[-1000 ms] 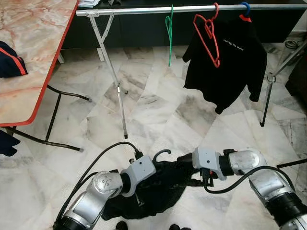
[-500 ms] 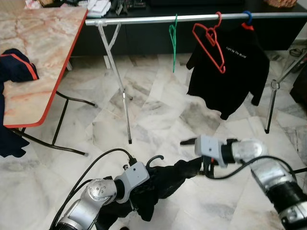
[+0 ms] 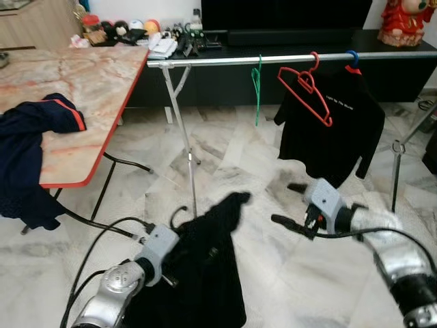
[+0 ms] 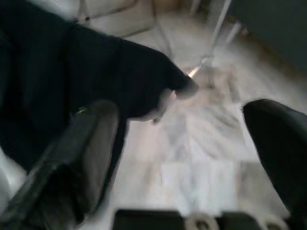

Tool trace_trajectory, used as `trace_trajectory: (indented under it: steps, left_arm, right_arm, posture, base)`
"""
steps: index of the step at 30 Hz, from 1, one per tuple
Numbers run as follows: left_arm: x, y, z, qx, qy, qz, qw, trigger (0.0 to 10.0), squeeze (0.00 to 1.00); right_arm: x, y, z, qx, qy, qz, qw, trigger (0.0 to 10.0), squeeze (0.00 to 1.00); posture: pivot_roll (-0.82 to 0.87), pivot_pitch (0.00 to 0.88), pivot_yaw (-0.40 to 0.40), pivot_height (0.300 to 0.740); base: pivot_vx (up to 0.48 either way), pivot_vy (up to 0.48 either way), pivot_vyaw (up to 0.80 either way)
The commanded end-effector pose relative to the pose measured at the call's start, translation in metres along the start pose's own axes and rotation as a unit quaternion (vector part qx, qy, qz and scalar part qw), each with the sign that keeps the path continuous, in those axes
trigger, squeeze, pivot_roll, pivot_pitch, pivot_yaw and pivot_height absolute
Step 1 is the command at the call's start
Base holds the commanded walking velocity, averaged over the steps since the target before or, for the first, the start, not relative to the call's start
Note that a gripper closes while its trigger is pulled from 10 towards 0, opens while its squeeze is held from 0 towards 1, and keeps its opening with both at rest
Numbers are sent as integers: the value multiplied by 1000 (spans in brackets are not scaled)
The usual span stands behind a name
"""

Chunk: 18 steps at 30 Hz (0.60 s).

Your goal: Hang hanger

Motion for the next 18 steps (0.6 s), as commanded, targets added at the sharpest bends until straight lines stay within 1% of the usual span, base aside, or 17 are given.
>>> trace_trajectory:
  steps: [1, 2, 3, 5, 6, 7, 8, 9, 10, 11, 12, 13, 14, 16, 17, 18]
  left_arm:
    - [-8, -7, -6, -34, 32, 20, 999, 10000, 0]
    - [-12, -14, -8, -45, 47, 20, 998, 10000, 0]
    - [-14, -19, -9, -53, 57, 19, 997, 10000, 0]
    - [-26, -36, -12, -77, 84, 15, 993, 10000, 0]
    - [-26, -36, -12, -77, 84, 15, 993, 10000, 0]
    - [-32, -44, -14, -83, 98, 10, 992, 10000, 0]
    - [-32, -44, -14, -83, 98, 10, 992, 10000, 0]
    - [-38, -51, -15, -85, 109, 5, 990, 10000, 0]
    - [-44, -57, -16, -86, 119, -1, 989, 10000, 0]
    - [-44, -57, -16, -86, 119, -1, 989, 10000, 0]
    - [-50, -63, -17, -90, 128, -6, 988, 10000, 0]
    - [-56, -67, -18, -97, 138, -7, 986, 10000, 0]
    - [-61, -69, -18, -102, 144, -6, 984, 10000, 0]
    - [-61, -69, -18, -102, 144, -6, 984, 10000, 0]
    - [-64, -70, -17, -102, 146, -5, 984, 10000, 0]
    - [-69, -73, -14, -112, 155, -2, 982, 10000, 0]
  right_arm:
    - [-5, -44, -17, 88, -65, -54, 993, 10000, 0]
    - [-8, -64, -29, 128, -89, -89, 984, 10000, 0]
    - [-11, -78, -38, 154, -103, -114, 976, 10000, 0]
    - [-22, -113, -70, 211, -141, -181, 950, 10000, 0]
    - [-22, -113, -70, 211, -141, -181, 950, 10000, 0]
    - [-28, -126, -86, 232, -156, -206, 938, 10000, 0]
    - [-28, -126, -86, 232, -156, -206, 938, 10000, 0]
    - [-35, -137, -99, 257, -173, -229, 923, 10000, 0]
    - [-40, -146, -111, 282, -185, -246, 908, 10000, 0]
    - [-40, -146, -111, 282, -185, -246, 908, 10000, 0]
    - [-47, -155, -126, 305, -193, -268, 893, 10000, 0]
    - [-53, -163, -142, 331, -203, -290, 875, 10000, 0]
    - [-57, -168, -153, 346, -208, -304, 863, 10000, 0]
    - [-57, -168, -153, 346, -208, -304, 863, 10000, 0]
    - [-60, -171, -160, 363, -219, -314, 850, 10000, 0]
    - [-66, -176, -169, 381, -234, -327, 832, 10000, 0]
  posture:
    - [-75, 76, 60, 740]
    - [-73, 67, 63, 740]
    - [-73, 64, 64, 740]
    - [-67, 28, 66, 740]
    - [-67, 28, 66, 740]
    - [-64, 19, 67, 740]
    - [-64, 19, 67, 740]
    - [-55, 0, 71, 740]
    - [-43, 0, 78, 740]
    - [-43, 0, 78, 740]
    - [-43, 0, 84, 740]
    - [-40, 0, 94, 740]
    - [-38, 0, 96, 740]
    - [-38, 0, 96, 740]
    - [-35, 0, 99, 740]
    - [-26, 9, 82, 740]
  base:
    - [0, 0, 0]
    - [0, 0, 0]
    - [0, 0, 0]
    - [0, 0, 0]
    - [0, 0, 0]
    - [0, 0, 0]
    - [0, 0, 0]
    - [0, 0, 0]
    - [0, 0, 0]
    - [0, 0, 0]
    - [0, 0, 0]
    - [0, 0, 0]
    - [0, 0, 0]
    - [0, 0, 0]
    - [0, 0, 0]
    - [0, 0, 0]
Point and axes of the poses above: a point about 5 cm out from each wrist's last joint towards the gripper, its own x axis pointing out of the wrist towards the gripper, its own y axis along the axis of the wrist's last joint, z = x × y, the point moved 1 cm from there along x, pointing out of the wrist towards the gripper, and after that the axes turned 7 degrees about -x, right-handed, at the moved point
